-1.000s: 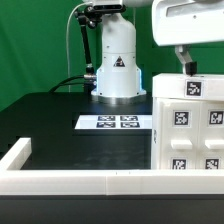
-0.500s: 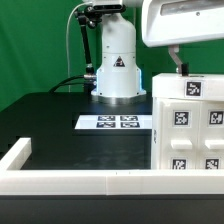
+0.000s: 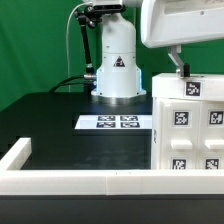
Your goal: Assemble cabinet
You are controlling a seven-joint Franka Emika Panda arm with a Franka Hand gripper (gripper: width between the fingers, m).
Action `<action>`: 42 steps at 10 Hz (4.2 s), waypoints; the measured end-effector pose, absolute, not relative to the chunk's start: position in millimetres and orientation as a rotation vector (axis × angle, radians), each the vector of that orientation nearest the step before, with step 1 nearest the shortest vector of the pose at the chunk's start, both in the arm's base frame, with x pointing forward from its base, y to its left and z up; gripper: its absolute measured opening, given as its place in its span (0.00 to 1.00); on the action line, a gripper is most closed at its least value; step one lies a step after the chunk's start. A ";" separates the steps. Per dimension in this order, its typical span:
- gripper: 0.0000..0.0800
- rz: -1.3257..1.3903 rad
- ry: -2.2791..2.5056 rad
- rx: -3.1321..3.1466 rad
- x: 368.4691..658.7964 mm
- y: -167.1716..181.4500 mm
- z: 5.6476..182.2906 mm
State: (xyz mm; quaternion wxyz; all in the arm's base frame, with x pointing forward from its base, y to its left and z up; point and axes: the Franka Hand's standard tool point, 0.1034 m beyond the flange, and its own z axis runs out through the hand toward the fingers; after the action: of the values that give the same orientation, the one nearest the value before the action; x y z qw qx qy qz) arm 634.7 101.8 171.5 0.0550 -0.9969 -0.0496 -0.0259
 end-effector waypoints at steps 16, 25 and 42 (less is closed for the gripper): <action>0.95 -0.035 -1.617 -2.695 622.2 94.4 151.6; 0.70 -0.033 -1.329 -2.844 622.2 92.5 150.1; 0.70 -0.085 0.431 -3.091 629.5 84.1 150.5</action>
Offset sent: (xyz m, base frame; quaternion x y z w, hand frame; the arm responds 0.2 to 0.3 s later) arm -0.0069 0.0040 -0.0034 0.0302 -0.0077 -0.2529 0.9670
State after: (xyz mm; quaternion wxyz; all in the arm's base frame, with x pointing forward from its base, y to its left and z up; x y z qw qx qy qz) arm 629.5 84.1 150.5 0.0099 -0.9900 0.1381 -0.0271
